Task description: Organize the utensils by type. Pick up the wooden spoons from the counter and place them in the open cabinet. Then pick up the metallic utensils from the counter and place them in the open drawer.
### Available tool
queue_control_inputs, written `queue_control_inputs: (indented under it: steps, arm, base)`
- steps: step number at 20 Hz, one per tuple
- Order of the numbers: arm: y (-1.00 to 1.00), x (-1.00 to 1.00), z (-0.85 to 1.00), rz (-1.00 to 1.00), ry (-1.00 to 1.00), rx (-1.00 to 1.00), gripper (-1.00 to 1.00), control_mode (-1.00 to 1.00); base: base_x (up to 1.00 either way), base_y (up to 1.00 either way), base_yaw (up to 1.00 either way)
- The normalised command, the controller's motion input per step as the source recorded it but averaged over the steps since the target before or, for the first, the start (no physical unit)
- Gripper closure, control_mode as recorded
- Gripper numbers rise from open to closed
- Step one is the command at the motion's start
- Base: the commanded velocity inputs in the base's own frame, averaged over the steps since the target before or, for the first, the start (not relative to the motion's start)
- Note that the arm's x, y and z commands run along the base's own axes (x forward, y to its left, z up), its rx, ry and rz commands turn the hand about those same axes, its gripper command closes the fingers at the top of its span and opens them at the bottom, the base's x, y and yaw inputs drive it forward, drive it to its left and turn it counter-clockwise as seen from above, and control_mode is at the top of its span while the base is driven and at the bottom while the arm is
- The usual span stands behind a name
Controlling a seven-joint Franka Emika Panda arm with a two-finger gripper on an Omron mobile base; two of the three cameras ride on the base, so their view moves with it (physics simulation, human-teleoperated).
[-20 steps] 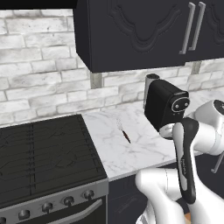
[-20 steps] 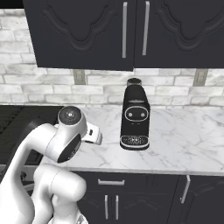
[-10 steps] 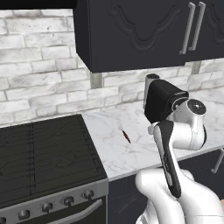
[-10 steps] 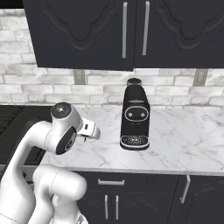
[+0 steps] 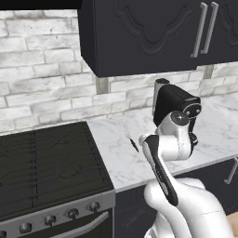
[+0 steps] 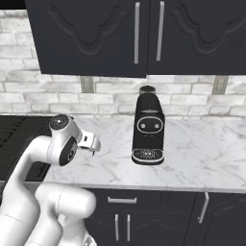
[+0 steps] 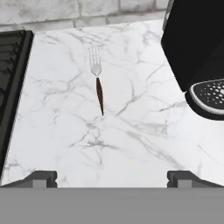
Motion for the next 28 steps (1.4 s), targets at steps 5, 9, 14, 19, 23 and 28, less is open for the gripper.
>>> queue_control_inputs:
  steps: [5, 9, 14, 19, 23, 28]
  arm:
    - [0.11, 0.52, -0.10, 0.03, 0.07, 0.01, -1.00, -1.00]
    - [0.23, 0.48, -0.15, 0.05, 0.06, 0.00, -1.00, -1.00]
    - [0.06, 0.44, -0.21, 0.03, 0.00, 0.01, -1.00, -1.00]
    - [0.05, 0.49, -0.12, 0.00, -0.01, 0.03, -1.00, -1.00]
    - [0.02, 0.28, -0.25, 0.00, -0.01, 0.00, -1.00, -1.00]
    - [0.02, 0.26, -0.17, 0.00, -0.01, 0.00, -1.00, -1.00]
  base:
    - [0.00, 0.00, 0.00]
    - [0.00, 0.00, 0.00]
    - [0.00, 0.00, 0.00]
    - [0.00, 0.00, 0.00]
    - [0.00, 0.00, 0.00]
    - [0.00, 0.00, 0.00]
